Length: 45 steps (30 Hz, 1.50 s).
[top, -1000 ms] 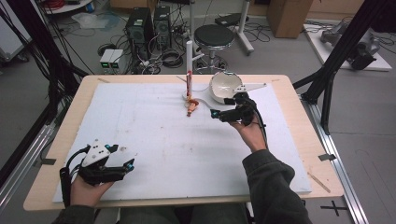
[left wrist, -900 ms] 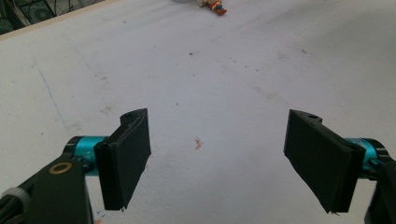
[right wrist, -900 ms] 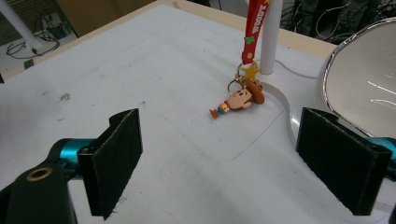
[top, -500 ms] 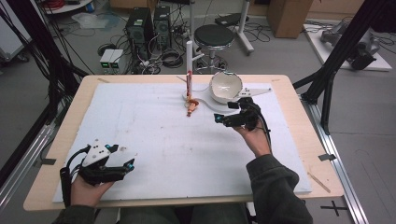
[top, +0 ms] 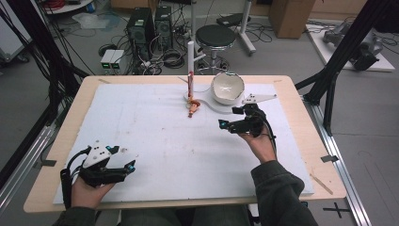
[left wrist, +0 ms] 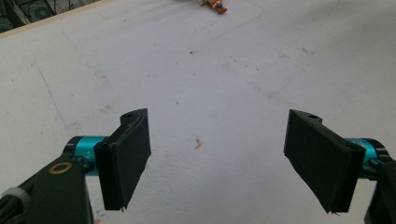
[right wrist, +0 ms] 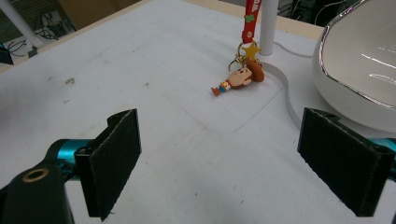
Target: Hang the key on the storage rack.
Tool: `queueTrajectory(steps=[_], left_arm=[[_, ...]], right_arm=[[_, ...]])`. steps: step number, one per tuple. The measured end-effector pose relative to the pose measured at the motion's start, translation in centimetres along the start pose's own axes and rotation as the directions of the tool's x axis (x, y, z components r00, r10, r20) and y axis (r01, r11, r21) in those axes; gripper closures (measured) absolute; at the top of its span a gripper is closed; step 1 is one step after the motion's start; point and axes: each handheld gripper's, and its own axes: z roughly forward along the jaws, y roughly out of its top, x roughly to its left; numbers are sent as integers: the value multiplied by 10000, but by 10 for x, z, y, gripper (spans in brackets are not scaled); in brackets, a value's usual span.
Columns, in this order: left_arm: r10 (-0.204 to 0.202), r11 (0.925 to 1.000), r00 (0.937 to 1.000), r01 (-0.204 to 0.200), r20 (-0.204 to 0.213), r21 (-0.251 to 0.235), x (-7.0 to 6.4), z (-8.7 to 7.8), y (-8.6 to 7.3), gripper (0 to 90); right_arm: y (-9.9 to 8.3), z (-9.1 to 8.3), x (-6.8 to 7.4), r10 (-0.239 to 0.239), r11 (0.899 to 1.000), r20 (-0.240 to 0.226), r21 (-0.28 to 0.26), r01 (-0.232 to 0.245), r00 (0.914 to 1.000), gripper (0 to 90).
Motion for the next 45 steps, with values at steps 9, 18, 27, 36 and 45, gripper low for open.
queueTrajectory(steps=[9,18,27,36,45], left_arm=[[-23,10000,10000,23,16,-6,0,0,0,232],[-60,10000,10000,60,17,-10,0,0,0,232],[-55,10000,10000,55,14,30,0,1,0,232],[-80,9999,10000,80,32,85,1,1,0,232],[-120,9997,9999,120,12,190,1,1,0,234]], right_arm=[[0,-5,5,-298,9996,34,-15,298,9996,127],[-7,-11,8,-289,9996,80,19,289,9995,127],[-24,-16,4,-102,9999,128,-1,102,9999,127],[-35,-22,5,-57,10000,174,-34,58,9998,127],[-46,-29,9,-37,10000,263,-85,39,9996,126]])
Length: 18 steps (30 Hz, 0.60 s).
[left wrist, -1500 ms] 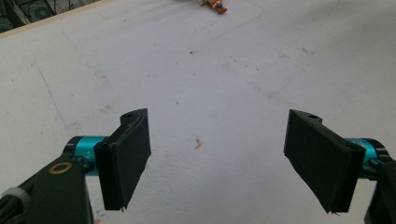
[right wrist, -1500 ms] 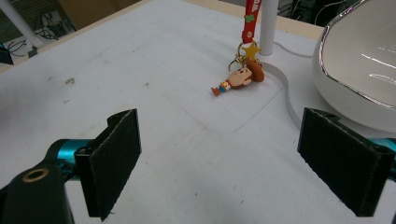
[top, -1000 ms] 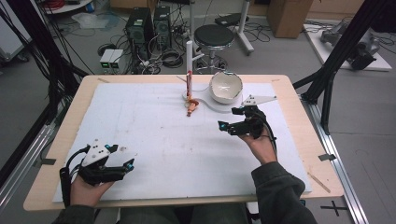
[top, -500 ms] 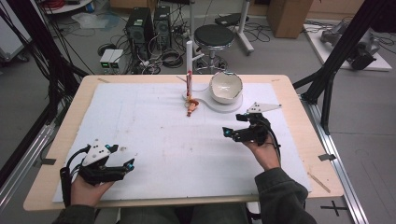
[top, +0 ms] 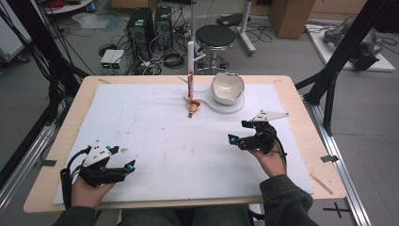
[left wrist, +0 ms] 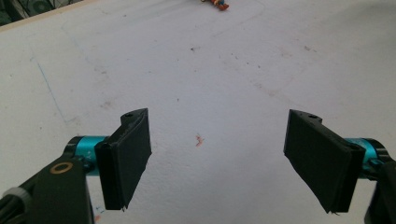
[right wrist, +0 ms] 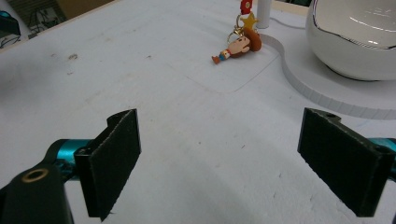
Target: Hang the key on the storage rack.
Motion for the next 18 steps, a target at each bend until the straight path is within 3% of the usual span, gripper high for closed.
queueTrajectory(steps=[18], left_arm=[[-179,9998,9998,179,-10,130,4,-1,-2,242]], right_arm=[[-16,-15,3,-121,9999,41,42,121,9999,125]])
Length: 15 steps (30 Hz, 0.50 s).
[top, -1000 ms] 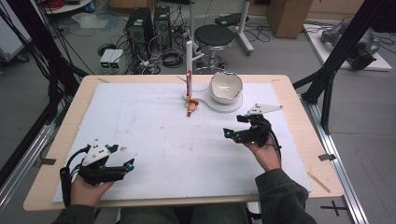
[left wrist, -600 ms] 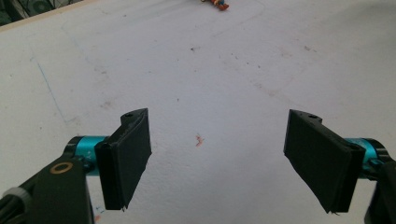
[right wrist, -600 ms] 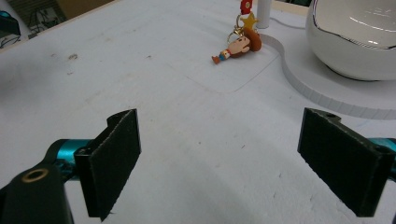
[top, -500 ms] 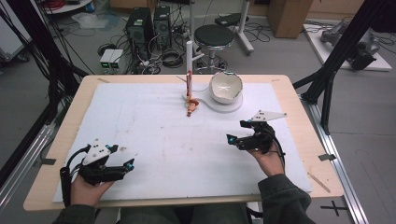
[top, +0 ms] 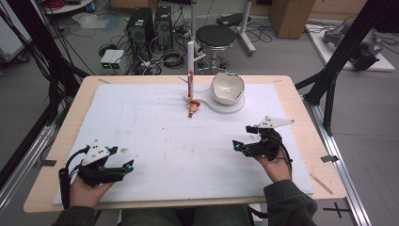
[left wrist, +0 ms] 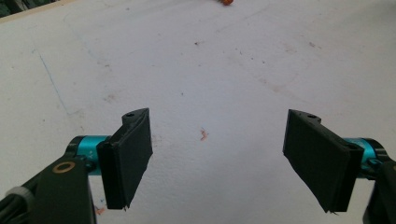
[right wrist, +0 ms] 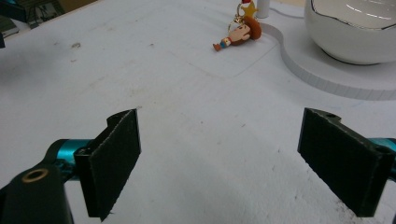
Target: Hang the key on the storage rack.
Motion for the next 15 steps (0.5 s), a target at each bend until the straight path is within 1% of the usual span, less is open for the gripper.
queueTrajectory(steps=[2,3,4,5,6,8,15], left_arm=[[-11,10000,10000,11,13,1,0,0,0,242],[7,10000,10000,-7,10,36,1,0,0,242],[-7,10000,10000,7,13,36,1,0,-1,243],[-16,10000,10000,16,-1,30,1,0,-1,243],[-32,10000,10000,32,10,27,1,-1,-1,243],[-28,10000,10000,28,26,54,2,0,-1,244],[-111,9999,9999,111,24,86,3,-1,-2,246]], right_arm=[[-3,-2,0,58,10000,25,18,-59,10000,124],[-4,-2,-1,-4,10000,49,1,4,10000,124],[-6,-4,-1,67,10000,58,46,-67,10000,123],[-8,-4,-2,4,10000,57,24,-4,10000,123],[-9,-5,-1,108,9999,42,61,-109,9999,123],[-11,-6,-2,140,9999,68,45,-140,9999,123],[-16,-9,-2,142,9999,81,37,-143,9999,121]])
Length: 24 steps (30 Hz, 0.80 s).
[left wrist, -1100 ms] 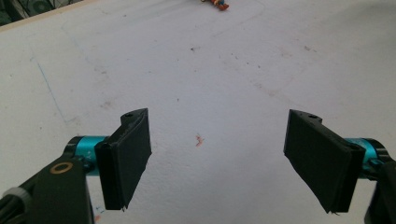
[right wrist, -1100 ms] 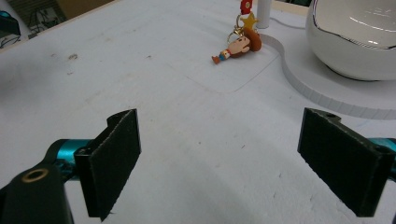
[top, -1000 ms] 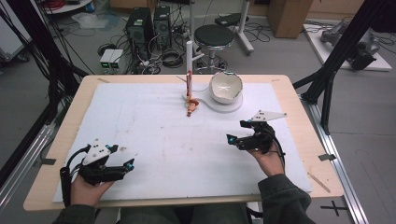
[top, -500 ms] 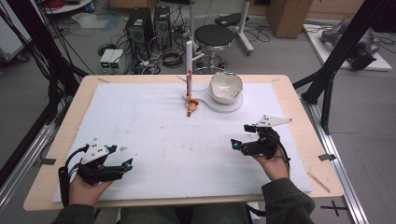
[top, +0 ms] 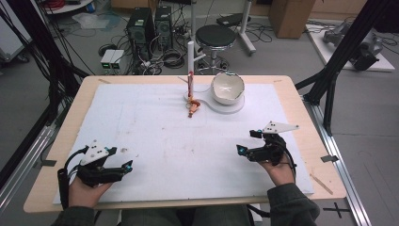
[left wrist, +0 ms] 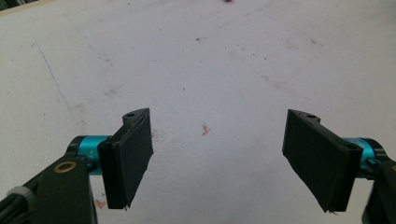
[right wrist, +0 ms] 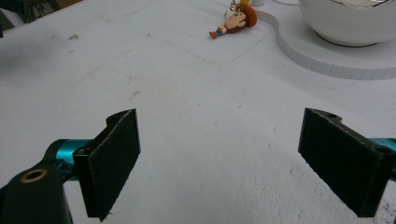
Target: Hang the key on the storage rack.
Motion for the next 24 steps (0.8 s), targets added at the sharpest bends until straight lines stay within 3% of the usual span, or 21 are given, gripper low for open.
queueTrajectory(steps=[24], left_arm=[[-34,10000,10000,34,6,38,1,-2,-2,247]], right_arm=[[-12,-22,4,3,9992,35,-388,-2,10000,121]])
